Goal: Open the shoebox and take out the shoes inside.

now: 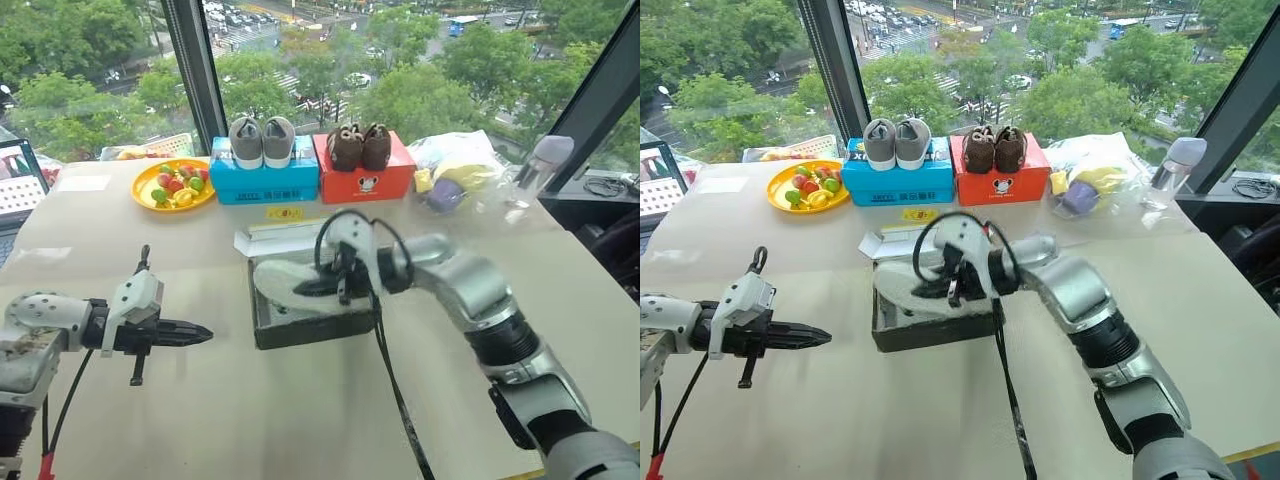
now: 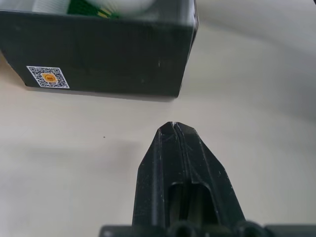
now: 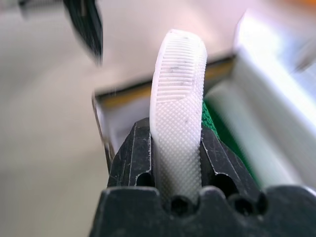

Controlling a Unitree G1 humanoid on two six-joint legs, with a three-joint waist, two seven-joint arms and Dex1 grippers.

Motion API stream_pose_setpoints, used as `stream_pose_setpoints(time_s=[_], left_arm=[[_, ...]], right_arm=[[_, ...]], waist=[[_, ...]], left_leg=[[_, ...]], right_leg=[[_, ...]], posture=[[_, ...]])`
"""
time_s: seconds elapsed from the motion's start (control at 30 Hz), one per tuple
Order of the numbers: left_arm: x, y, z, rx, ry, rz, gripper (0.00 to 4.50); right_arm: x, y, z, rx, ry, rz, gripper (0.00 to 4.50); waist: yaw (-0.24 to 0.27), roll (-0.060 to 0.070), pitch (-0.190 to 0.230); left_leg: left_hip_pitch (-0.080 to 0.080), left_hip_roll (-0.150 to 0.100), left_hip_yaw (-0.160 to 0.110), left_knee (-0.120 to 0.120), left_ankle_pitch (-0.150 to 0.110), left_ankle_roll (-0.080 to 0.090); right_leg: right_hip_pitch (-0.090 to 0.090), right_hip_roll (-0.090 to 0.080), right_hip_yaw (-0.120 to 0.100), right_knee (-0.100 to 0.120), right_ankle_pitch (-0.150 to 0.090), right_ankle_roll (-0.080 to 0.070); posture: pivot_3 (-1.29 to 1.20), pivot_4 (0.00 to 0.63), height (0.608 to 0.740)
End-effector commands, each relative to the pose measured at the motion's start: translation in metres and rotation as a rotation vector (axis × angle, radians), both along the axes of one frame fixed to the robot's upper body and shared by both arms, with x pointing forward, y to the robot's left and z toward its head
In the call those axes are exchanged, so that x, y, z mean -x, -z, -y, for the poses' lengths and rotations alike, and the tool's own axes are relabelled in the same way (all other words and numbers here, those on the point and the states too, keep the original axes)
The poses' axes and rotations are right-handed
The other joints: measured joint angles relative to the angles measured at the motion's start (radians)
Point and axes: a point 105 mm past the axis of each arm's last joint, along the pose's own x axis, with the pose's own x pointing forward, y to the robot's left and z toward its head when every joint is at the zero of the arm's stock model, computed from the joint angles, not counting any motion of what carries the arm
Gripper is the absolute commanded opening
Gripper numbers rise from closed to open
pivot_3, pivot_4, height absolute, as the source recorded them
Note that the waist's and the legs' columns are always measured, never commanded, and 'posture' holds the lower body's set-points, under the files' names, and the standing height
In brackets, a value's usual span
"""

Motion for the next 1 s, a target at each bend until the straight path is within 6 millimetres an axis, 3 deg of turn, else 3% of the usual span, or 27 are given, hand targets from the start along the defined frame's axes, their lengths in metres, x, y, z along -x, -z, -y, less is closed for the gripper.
stream_pose_setpoints(time_s=[0.03, 0.3, 0.5, 0.63, 0.7, 0.8, 0.83, 0.9, 1.0], left_arm=[[-0.002, -0.005, 0.001, -0.008, 0.015, 0.037, 0.00], [-0.001, -0.003, 0.000, -0.017, 0.013, 0.036, 0.00], [-0.002, -0.004, -0.001, -0.020, 0.011, 0.035, 0.00], [-0.001, -0.003, -0.002, -0.022, 0.012, 0.032, 0.00], [0.000, -0.003, -0.002, -0.021, 0.012, 0.032, 0.00], [0.000, -0.002, -0.002, -0.021, 0.012, 0.031, 0.00], [0.000, -0.001, -0.001, -0.021, 0.014, 0.030, 0.00], [-0.001, -0.001, -0.001, -0.018, 0.014, 0.031, 0.00], [-0.002, -0.002, 0.001, -0.012, 0.020, 0.032, 0.00]], right_arm=[[0.009, -0.041, 0.001, -0.152, -0.015, 0.054, 0.70], [-0.011, -0.077, 0.017, -0.416, 0.160, 0.066, 0.70], [-0.011, -0.070, 0.021, -0.463, 0.257, 0.098, 0.70], [-0.013, -0.105, 0.066, -0.567, 0.399, 0.161, 0.70], [-0.012, -0.107, 0.071, -0.569, 0.420, 0.164, 0.70], [-0.014, -0.110, 0.122, -0.458, 0.606, 0.261, 0.70], [-0.014, -0.106, 0.137, -0.397, 0.673, 0.271, 0.70], [-0.018, -0.089, 0.148, -0.251, 0.755, 0.291, 0.70], [-0.029, -0.033, 0.156, 0.072, 0.872, 0.290, 0.70]], waist=[[0.000, 0.000, 0.000], [0.001, 0.000, 0.000], [0.000, 0.000, 0.000], [0.001, 0.001, 0.001], [0.006, 0.001, 0.001], [0.005, 0.001, 0.001], [0.007, 0.001, 0.001], [0.010, 0.001, 0.001], [0.000, 0.000, 0.000]], left_leg=[[0.000, 0.000, 0.000, 0.000, 0.000, 0.000], [-0.001, 0.000, 0.000, -0.001, 0.000, 0.000], [-0.001, 0.000, 0.000, -0.001, 0.000, -0.001], [-0.004, 0.000, 0.000, -0.001, 0.001, -0.002], [-0.004, -0.001, 0.000, -0.001, 0.002, -0.003], [-0.005, -0.001, 0.000, -0.001, 0.001, -0.002], [-0.005, -0.001, 0.000, -0.001, 0.001, -0.002], [-0.005, -0.001, 0.000, -0.001, 0.001, -0.001], [-0.005, -0.001, 0.000, -0.001, -0.002, 0.003]], right_leg=[[0.000, 0.000, 0.000, 0.000, 0.000, 0.000], [-0.001, 0.000, 0.000, 0.000, 0.000, 0.000], [-0.001, 0.000, 0.000, 0.000, 0.000, 0.000], [-0.003, 0.000, 0.000, 0.000, 0.000, 0.000], [-0.003, -0.001, 0.000, -0.001, 0.000, 0.000], [-0.002, -0.001, 0.000, -0.002, 0.000, 0.000], [-0.002, -0.001, 0.000, -0.003, 0.000, 0.000], [-0.002, -0.001, 0.000, -0.003, 0.000, 0.001], [-0.002, -0.001, 0.001, -0.004, -0.001, 0.001]], posture=[[0.00, 0.150, 0.731], [0.00, 0.150, 0.731], [0.00, 0.150, 0.731], [0.00, 0.150, 0.731], [0.00, 0.150, 0.731], [0.00, 0.150, 0.731], [0.00, 0.150, 0.731], [0.00, 0.150, 0.731], [0.00, 0.150, 0.731]])
